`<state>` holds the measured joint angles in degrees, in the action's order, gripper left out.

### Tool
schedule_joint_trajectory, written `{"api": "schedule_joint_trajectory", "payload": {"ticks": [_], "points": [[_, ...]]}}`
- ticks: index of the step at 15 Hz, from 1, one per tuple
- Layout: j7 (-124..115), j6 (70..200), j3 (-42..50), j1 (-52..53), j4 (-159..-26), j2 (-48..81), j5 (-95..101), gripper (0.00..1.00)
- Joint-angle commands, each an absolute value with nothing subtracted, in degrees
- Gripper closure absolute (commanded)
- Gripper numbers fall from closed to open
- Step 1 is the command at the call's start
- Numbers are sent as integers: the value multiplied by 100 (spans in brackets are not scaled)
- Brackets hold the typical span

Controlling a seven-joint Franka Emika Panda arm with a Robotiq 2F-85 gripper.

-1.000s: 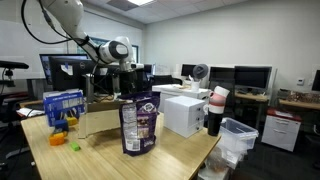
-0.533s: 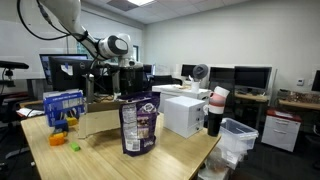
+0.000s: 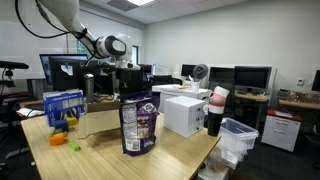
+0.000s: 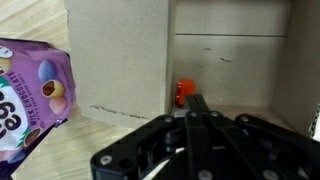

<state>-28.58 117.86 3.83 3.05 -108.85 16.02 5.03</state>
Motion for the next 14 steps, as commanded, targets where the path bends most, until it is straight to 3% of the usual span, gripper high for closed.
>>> {"api": "schedule_joint_trajectory", "payload": {"ticks": [1, 13, 14], "points": [[-2223, 11916, 356, 175, -11402, 1013, 433, 71], [-1519, 11078, 405, -169, -12022, -214, 63, 4], [-1534, 11050, 408, -181, -12043, -262, 64, 2]]}}
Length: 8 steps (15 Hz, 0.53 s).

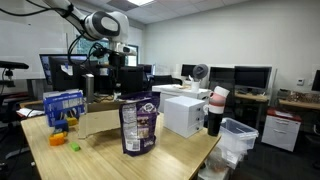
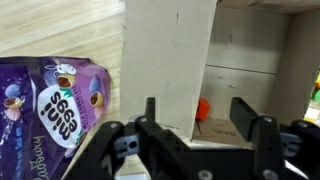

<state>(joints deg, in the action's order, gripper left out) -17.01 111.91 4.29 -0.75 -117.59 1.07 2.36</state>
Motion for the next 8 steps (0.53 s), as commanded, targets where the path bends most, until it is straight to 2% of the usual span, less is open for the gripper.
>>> {"api": "schedule_joint_trajectory", "payload": {"ticks": [1, 8], "points": [[-1492, 11063, 412, -189, -12091, -325, 30, 1], [-878, 11337, 408, -212, -12472, -747, -89, 0]]}}
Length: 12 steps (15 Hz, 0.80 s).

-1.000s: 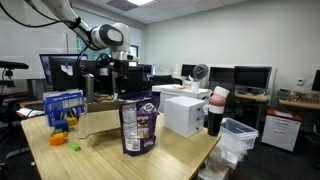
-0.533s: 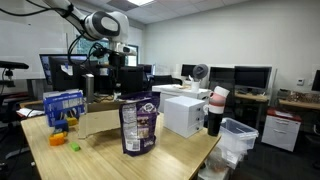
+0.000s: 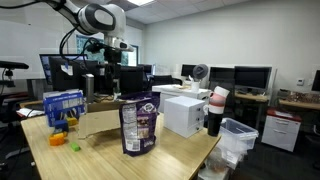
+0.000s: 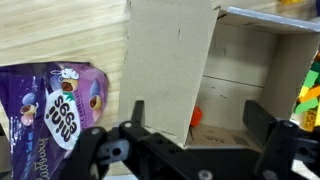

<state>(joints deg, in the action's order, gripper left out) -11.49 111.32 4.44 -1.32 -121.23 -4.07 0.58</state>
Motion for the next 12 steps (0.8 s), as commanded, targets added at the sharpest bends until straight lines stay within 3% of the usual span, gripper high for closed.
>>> {"api": "schedule_joint_trajectory", "payload": {"ticks": [1, 12], "points": [[-915, 11322, 403, -211, -12482, -779, -70, 0], [-1131, 11144, 364, -204, -12203, -510, 49, 0]]}}
